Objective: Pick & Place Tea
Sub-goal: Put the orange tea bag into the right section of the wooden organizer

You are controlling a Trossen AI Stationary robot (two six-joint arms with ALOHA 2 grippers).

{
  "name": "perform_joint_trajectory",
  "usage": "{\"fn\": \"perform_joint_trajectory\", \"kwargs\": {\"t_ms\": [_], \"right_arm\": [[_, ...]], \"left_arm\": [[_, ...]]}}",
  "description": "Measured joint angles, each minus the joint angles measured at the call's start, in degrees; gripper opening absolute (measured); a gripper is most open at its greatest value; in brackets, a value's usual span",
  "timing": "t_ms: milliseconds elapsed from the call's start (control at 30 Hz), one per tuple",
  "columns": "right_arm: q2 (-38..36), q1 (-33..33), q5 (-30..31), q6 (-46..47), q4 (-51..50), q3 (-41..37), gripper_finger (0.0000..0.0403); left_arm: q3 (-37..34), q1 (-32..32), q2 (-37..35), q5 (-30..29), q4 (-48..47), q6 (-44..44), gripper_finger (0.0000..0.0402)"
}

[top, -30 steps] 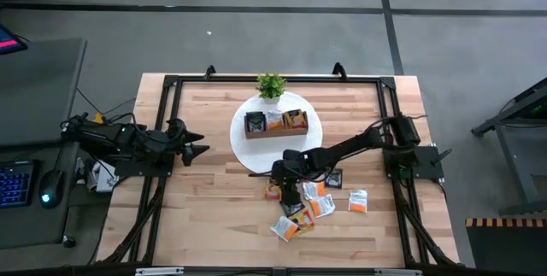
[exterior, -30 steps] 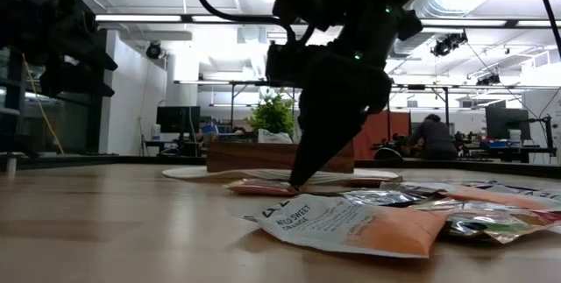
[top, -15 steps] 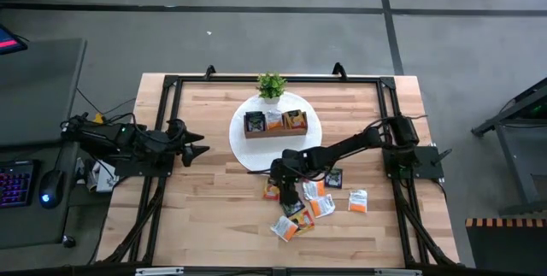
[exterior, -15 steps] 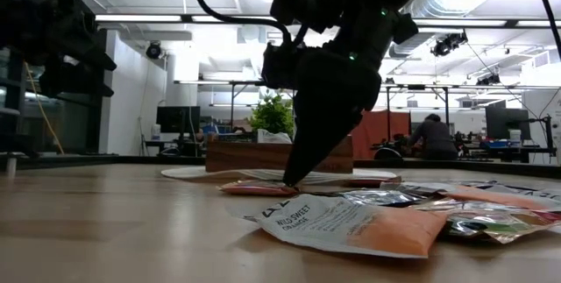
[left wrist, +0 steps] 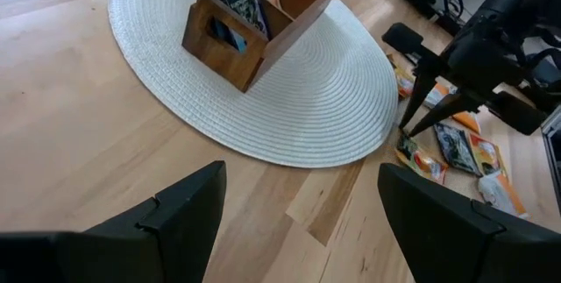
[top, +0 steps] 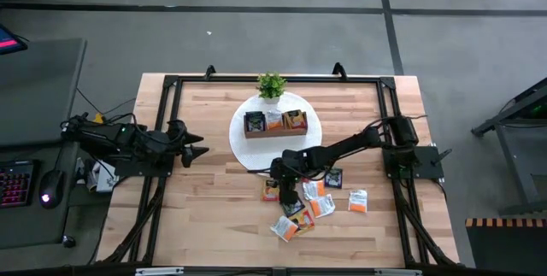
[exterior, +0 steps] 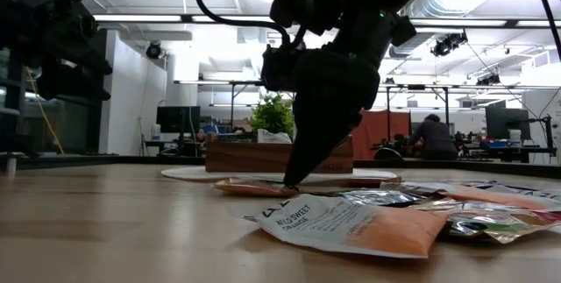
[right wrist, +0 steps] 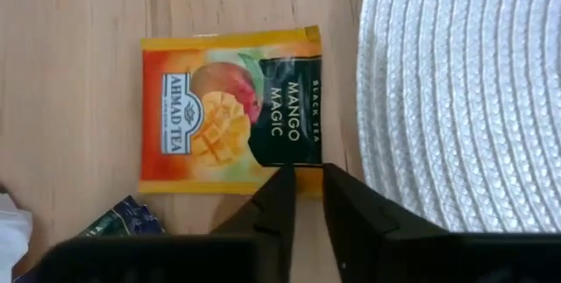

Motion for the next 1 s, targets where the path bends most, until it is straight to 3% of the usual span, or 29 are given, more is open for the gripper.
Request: {"fn": "perform_joint_trajectory", "kwargs": {"t_ms": [133,567,1000], "right_arm": [[0.0,0.0,-0.3,0.0,0.0,0.0,0.0008],[-1.3,-0.5,-2.0,1.5,-0.2,2.6,0.0001],[-2.5,-0.8,9.3,-6.9,-14.3,18.8,0.0000]], "left_arm": [[0.0,0.0,0.0,0.0,0.0,0.0,0.0296],[0.0,0.0,0.0,0.0,0.0,-0.4,0.0296],[0.0,0.0,0.0,1.1,0.2,-1.3,0.0296]]}}
